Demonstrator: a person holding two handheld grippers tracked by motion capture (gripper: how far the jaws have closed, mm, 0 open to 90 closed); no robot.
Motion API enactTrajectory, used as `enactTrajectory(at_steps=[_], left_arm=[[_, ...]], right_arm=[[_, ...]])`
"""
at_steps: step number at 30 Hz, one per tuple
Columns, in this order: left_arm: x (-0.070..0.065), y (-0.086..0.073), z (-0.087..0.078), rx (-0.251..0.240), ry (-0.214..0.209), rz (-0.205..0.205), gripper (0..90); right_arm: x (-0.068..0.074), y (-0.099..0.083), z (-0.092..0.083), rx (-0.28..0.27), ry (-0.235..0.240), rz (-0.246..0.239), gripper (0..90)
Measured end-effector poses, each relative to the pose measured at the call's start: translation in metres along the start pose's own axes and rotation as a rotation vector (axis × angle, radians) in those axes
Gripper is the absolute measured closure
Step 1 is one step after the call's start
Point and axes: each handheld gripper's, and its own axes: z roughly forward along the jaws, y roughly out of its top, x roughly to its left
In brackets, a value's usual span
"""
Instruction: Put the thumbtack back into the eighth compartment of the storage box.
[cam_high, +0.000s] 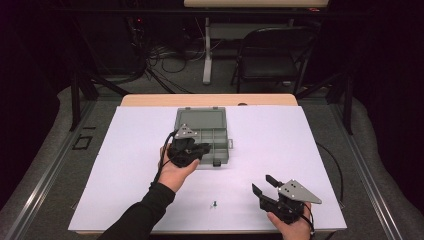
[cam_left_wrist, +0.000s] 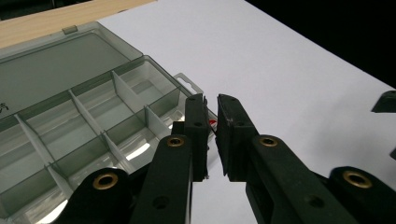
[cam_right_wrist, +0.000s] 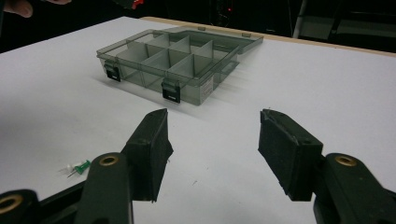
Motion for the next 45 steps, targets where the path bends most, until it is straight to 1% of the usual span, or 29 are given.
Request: enactTrajectory(at_steps=[1,2,3,4,5,7,8,9,11,12,13,15,17,22,24,28,29,31,41,45], left_arm=[[0.001,0.002,0.006,0.017,0.004,-0.001,82.8],[0.001,0.002,0.006,0.017,0.004,-0.001,82.8],[0.002,0.002,0.009,0.023,0.003,0.001,82.7],[0.001,0.003,0.016,0.030,0.007,-0.005,82.7],[0.001,0.003,0.016,0.030,0.007,-0.005,82.8],[0.002,0.004,0.023,0.040,0.008,-0.003,82.7],[0.002,0.004,0.023,0.040,0.008,-0.003,82.8],[0.002,0.005,0.029,0.040,0.010,-0.013,82.8],[0.003,0.006,0.031,0.041,0.011,-0.016,82.7],[0.002,0.006,0.036,0.046,0.013,-0.020,82.7],[0.003,0.006,0.038,0.055,0.013,-0.014,82.7],[0.003,0.006,0.041,0.053,0.016,-0.016,82.7],[0.004,0.005,0.046,0.062,0.020,-0.023,82.8],[0.008,0.001,0.059,0.086,0.032,-0.039,82.7],[0.009,-0.002,0.066,0.103,0.033,-0.042,82.7],[0.008,-0.005,0.072,0.115,0.033,-0.042,82.7],[0.008,-0.005,0.074,0.124,0.032,-0.037,82.7],[0.007,-0.007,0.077,0.132,0.041,-0.031,82.8],[0.008,-0.011,0.082,0.163,0.049,-0.031,82.7],[0.009,-0.013,0.084,0.163,0.056,-0.036,81.1]], right_arm=[[0.000,0.000,0.000,0.000,0.000,0.001,42.2],[0.000,0.000,0.000,0.002,0.002,0.002,42.1],[-0.001,0.000,0.000,-0.002,0.002,0.004,42.1],[-0.001,0.000,0.000,-0.002,0.002,0.003,42.2],[-0.001,0.000,0.000,-0.002,0.002,0.004,42.1],[-0.001,0.000,0.000,-0.003,0.002,0.004,42.1],[-0.001,0.000,0.000,-0.003,0.002,0.004,42.1],[-0.001,0.000,0.000,-0.002,0.002,0.006,42.2],[-0.001,0.000,0.001,-0.002,0.003,0.005,42.2],[-0.001,0.000,0.000,0.000,0.003,0.004,42.1],[-0.001,0.000,0.000,0.000,0.003,0.005,42.1],[-0.002,0.000,0.001,0.000,0.003,0.004,42.2],[-0.002,0.000,0.001,0.000,0.004,0.004,42.2],[-0.002,0.000,0.001,0.000,0.005,0.008,42.2],[-0.002,0.000,0.001,0.000,0.007,0.009,42.2],[-0.002,0.000,0.001,0.004,0.006,0.012,42.2],[-0.002,0.000,0.001,0.004,0.007,0.014,42.2],[-0.003,0.000,0.001,0.002,0.008,0.014,42.2],[-0.003,0.000,0.001,0.004,0.010,0.016,42.2],[-0.003,0.000,0.001,0.003,0.010,0.014,42.2]])
